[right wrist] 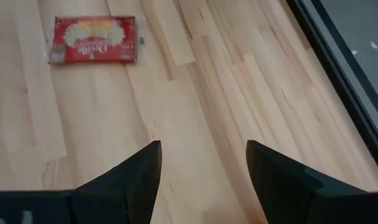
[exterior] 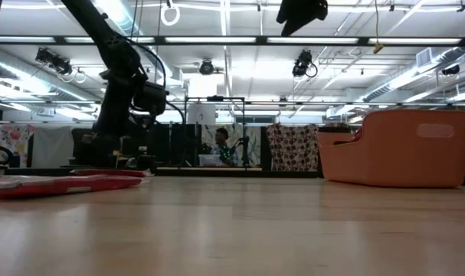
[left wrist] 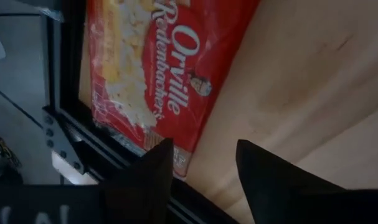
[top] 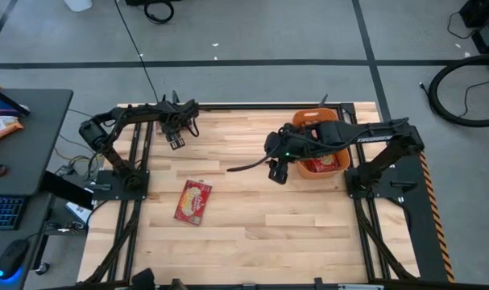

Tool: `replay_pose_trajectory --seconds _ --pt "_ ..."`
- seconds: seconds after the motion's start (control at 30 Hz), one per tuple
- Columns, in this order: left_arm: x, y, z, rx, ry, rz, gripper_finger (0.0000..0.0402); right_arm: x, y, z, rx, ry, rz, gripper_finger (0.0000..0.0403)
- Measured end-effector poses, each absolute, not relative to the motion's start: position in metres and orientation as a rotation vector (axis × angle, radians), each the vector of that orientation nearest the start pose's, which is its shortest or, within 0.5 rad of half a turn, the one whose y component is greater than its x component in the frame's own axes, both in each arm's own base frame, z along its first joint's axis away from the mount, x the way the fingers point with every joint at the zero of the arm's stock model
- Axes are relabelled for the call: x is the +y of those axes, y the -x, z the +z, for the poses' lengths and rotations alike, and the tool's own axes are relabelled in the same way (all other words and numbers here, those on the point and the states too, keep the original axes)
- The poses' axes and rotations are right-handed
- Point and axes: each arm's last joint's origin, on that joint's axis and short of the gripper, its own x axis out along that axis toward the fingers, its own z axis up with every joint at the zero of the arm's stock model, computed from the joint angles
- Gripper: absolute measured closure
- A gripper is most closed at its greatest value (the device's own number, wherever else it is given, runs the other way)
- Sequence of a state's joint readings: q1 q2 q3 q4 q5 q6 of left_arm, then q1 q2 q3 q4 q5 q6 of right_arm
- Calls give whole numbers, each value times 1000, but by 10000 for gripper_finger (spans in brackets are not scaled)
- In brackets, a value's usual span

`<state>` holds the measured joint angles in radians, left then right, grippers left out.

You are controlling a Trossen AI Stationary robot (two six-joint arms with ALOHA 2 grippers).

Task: Sort popcorn bags into baskets
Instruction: Put the red popcorn bag into the orange bin

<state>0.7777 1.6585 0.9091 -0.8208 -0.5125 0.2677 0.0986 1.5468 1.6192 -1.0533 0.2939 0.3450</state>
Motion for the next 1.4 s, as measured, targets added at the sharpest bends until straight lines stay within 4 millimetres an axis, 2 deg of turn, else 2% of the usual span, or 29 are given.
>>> replay_pose_trajectory --seconds 0.2,0.43,0.77,1.03,1.23,1.4 --pt "194 -172 142 1818 -9 734 188 22 -312 366 881 -139 -335 165" --pt "190 -164 126 1859 -49 688 195 23 -315 367 855 -159 -309 165" --pt "196 -168 122 1842 -155 637 276 25 -316 368 839 -236 -300 165" --pt "200 -171 117 1841 -207 574 387 27 -317 369 830 -248 -278 165" --pt "202 -176 120 1806 -191 598 397 27 -317 369 837 -207 -262 165" --pt "196 -185 135 1804 -92 538 399 19 -317 369 843 -92 -262 165"
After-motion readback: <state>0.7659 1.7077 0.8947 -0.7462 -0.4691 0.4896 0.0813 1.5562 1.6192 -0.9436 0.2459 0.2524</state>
